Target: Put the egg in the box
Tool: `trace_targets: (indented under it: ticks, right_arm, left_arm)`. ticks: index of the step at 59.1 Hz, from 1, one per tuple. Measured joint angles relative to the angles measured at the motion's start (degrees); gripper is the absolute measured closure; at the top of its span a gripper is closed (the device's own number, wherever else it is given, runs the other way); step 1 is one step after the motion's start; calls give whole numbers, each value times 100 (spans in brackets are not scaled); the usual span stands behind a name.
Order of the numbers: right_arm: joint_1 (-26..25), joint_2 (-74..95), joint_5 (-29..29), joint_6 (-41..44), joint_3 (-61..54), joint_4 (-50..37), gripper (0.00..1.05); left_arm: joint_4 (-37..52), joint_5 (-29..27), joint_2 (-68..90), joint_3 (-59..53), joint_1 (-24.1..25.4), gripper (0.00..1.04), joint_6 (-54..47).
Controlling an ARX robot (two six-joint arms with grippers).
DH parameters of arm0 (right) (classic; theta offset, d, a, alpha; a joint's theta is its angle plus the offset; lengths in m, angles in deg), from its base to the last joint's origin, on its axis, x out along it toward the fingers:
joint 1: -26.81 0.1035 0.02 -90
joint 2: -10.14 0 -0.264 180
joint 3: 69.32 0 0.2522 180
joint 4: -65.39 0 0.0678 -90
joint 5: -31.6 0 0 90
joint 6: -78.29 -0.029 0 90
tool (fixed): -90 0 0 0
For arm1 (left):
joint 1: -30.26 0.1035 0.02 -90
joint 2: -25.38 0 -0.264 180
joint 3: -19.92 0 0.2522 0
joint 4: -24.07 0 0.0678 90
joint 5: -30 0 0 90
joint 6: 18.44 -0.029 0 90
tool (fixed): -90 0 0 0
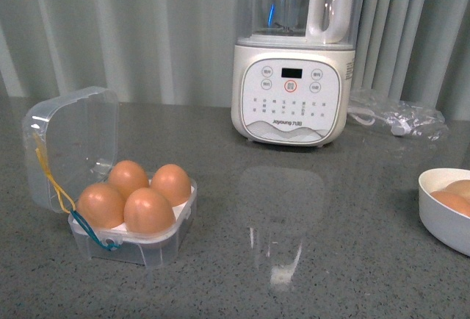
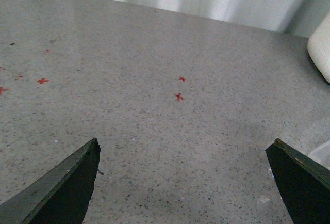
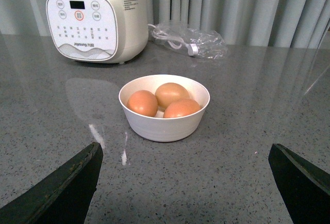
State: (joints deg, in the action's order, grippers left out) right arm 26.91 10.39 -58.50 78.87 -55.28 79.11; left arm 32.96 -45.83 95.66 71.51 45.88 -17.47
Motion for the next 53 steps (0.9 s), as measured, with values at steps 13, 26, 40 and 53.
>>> trace_targets:
  ticks: [13, 26, 40, 53]
  right_arm:
    - [0, 0, 2, -2, 0, 0, 7]
    - [0, 0, 2, 0, 0, 0, 7]
    - [0, 0, 2, -2, 0, 0, 7]
    - [0, 0, 2, 0, 0, 0, 7]
  left_arm:
    - [-162, 326, 354, 284, -254, 7, -92]
    - [-61, 332, 463, 284, -511, 7, -24]
    - [122, 133, 603, 249, -979, 7, 26]
    - [227, -127, 640, 122, -1622, 7, 76]
